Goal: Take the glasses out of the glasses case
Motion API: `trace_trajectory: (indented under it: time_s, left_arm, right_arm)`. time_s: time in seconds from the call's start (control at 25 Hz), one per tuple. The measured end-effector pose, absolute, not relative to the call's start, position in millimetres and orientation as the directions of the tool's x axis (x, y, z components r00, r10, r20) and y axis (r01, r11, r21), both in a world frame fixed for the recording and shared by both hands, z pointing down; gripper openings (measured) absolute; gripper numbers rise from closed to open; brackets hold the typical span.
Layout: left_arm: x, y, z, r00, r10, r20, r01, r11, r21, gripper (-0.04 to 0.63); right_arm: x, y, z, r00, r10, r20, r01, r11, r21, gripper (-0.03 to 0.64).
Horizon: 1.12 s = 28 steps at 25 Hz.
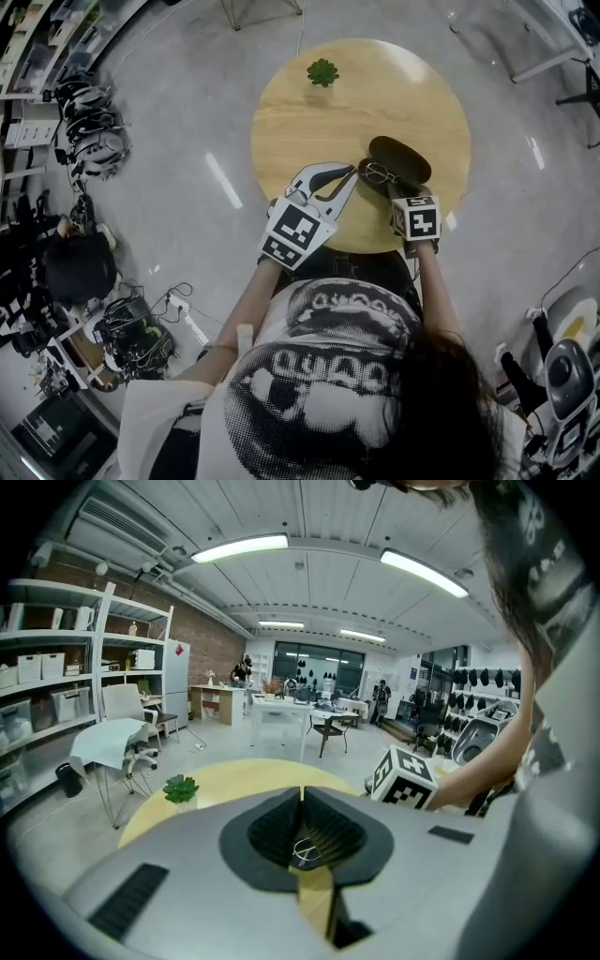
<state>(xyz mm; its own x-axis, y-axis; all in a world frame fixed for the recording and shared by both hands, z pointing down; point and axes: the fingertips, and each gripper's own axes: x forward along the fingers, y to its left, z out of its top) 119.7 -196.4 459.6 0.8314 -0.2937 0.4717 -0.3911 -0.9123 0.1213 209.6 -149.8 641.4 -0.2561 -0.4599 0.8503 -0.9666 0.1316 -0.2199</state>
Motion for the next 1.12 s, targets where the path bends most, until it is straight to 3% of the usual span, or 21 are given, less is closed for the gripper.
trace_trajectory:
  time_s: [0.12,0.56,1.12]
  left_arm:
    - [122,-196,462,0.829,-0.299,0.473,-0.397,-0.91,0.12,0.018]
    - [124,-188,464,0.806,-0.336,0.487,-0.439,-0.891,0.111,0.018]
    - [116,-180,476,0.75,-0.403,0.525,-0.53,-0.84,0.112,0.018]
  right_arm:
    - [207,-153,639,-0.28,-0.479,0.832,-0.96,0.126,-0.25,0.009]
    - [215,-156,630,-0.361,-0.516,0.777,-0.922,0.07,-0.382,0.003]
    - [200,-170,596,-0.487,-0.57,0.661,-0.862,0.192,-0.47,0.002]
